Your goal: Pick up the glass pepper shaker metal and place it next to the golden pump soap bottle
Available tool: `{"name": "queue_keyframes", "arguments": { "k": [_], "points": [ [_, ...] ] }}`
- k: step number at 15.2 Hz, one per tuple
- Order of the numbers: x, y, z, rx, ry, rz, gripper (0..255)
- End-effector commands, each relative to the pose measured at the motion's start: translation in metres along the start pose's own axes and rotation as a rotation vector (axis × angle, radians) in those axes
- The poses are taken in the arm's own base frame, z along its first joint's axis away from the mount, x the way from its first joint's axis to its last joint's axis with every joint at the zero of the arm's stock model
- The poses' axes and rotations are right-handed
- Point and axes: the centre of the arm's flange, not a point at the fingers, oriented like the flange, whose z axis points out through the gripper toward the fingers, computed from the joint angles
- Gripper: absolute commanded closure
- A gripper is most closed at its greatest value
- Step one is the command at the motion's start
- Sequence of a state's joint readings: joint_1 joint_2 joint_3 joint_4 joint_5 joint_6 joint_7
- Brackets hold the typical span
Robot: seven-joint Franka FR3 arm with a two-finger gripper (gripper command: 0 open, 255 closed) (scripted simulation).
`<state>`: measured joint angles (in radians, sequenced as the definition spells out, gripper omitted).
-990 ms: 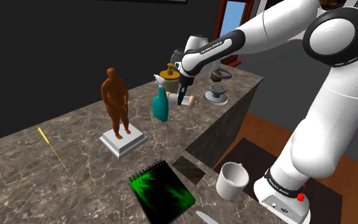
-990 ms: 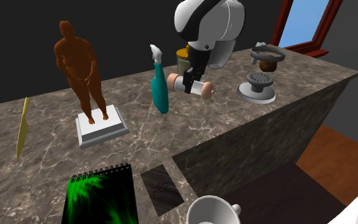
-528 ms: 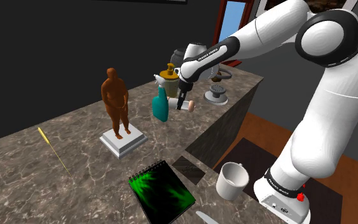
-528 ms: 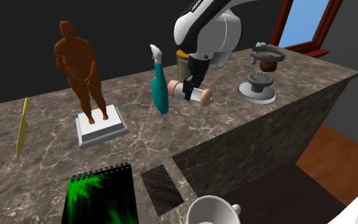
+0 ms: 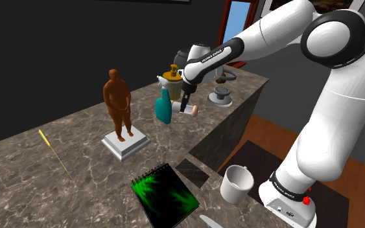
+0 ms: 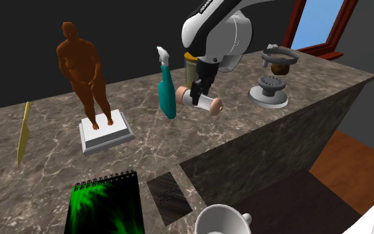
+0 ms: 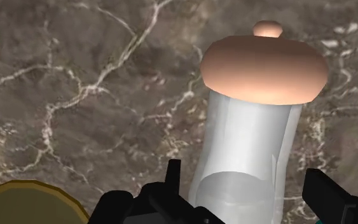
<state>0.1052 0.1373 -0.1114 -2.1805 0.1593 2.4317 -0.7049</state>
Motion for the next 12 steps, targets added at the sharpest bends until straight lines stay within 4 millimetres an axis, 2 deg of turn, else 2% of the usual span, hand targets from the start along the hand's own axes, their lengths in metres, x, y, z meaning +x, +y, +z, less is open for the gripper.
{"name": "queue_keyframes", "arguments": {
  "k": [1,4,8,12],
  "points": [
    [0.0,0.0,0.0,0.0,0.0,0.0,0],
    [0.0,0.0,0.0,0.0,0.0,0.0,0],
    [0.0,0.0,-0.05,0.0,0.0,0.0,0],
    [0.0,0.0,-0.05,0.0,0.0,0.0,0]
  ]
}}
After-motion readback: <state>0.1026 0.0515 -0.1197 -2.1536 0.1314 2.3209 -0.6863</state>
